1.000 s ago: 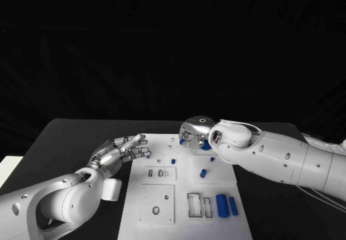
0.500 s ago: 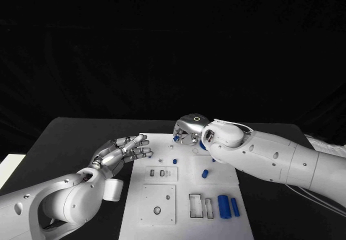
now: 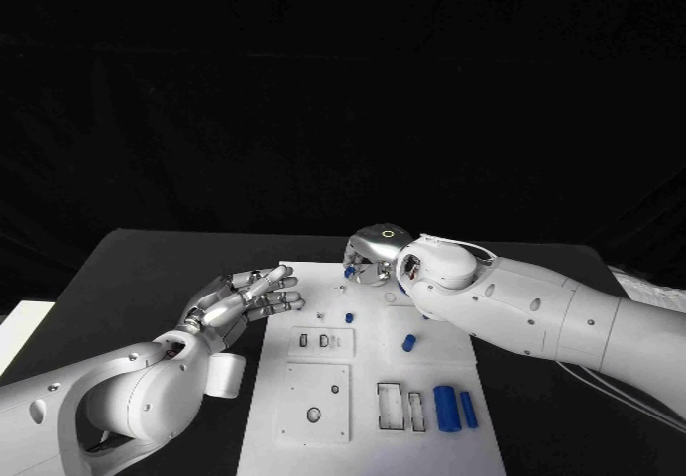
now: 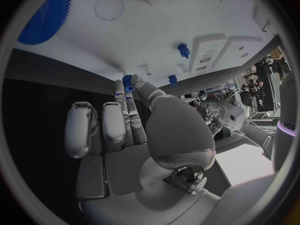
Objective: Assemble the parts on the task board
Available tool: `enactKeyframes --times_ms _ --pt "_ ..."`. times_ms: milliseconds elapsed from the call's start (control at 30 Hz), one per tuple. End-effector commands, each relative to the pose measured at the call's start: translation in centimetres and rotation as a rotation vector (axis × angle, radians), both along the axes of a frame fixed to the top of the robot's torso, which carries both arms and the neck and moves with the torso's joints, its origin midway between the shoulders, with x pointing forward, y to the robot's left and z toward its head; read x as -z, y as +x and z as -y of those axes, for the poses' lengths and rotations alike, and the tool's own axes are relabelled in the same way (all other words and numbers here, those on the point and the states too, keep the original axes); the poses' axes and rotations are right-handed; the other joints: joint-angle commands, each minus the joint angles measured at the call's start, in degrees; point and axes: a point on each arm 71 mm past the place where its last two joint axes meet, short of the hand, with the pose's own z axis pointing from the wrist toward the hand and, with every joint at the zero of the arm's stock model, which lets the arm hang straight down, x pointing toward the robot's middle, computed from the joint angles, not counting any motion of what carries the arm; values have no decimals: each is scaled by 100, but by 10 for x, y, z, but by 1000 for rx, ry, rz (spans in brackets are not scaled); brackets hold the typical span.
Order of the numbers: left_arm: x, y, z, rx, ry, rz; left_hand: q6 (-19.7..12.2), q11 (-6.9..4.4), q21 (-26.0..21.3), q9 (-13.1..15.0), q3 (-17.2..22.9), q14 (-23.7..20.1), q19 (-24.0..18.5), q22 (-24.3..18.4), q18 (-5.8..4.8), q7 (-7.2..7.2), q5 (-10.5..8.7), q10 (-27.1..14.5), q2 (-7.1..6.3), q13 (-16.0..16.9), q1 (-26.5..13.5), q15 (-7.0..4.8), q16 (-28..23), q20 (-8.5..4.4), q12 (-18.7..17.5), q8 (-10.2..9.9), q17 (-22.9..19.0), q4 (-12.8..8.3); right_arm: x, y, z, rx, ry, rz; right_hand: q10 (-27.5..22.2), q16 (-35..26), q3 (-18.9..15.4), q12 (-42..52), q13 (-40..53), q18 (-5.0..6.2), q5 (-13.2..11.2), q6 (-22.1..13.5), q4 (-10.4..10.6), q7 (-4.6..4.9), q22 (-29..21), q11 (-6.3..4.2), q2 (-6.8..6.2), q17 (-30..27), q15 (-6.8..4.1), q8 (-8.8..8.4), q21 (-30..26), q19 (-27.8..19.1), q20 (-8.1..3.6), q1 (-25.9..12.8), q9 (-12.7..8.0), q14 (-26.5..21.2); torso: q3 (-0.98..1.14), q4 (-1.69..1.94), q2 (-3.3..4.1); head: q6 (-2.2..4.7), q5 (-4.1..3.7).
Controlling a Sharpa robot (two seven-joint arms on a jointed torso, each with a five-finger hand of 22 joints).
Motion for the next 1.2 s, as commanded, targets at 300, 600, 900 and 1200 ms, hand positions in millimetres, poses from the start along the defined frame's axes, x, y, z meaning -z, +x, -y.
enactKeyframes --times_ms 300,600,900,1200 --pt "-2 -1 3 15 -11 4 -8 12 -22 -8 2 -7 -8 -8 21 66 -7 -27 55 -7 -17 27 -20 45 -25 -31 8 -31 5 5 -1 0 -25 -19 -13 5 65 -22 -10 -25 -16 34 17 8 -17 27 -6 -29 -8 20 15 -27 -37 57 96 95 -9 -5 7 -16 22" --pt "-1 0 3 17 -11 2 -8 12 -22 -8 2 -7 -8 -8 21 66 -7 -27 55 -7 -17 27 -20 45 -25 -31 8 -31 7 6 -2 0 -31 -28 -65 -54 113 -24 -12 -9 -25 -4 53 27 -94 44 -89 -128 7 10 -22 -74 -26 48 92 70 -12 -2 13 -16 13" --pt "-1 0 2 16 -10 1 -8 13 -28 -7 1 -11 -11 -12 20 66 -7 -29 56 -7 -17 29 -30 48 -29 -36 8 -38 6 7 -3 0 -10 -20 -795 -339 77 -30 -32 72 -48 -854 227 164 -504 212 -509 -568 140 1 -235 -302 89 -56 -132 -36 -17 -6 16 -12 22" --pt "-1 0 1 13 -8 -1 -8 13 -29 -7 0 -11 -11 -13 20 66 -7 -29 56 -7 -17 29 -31 48 -30 -37 8 -39 0 1 7 4 22 12 -1021 -439 -228 70 -2 100 -15 -1161 425 169 -646 233 -600 -701 166 18 -321 -352 134 115 -142 -39 -6 -10 20 3 9"
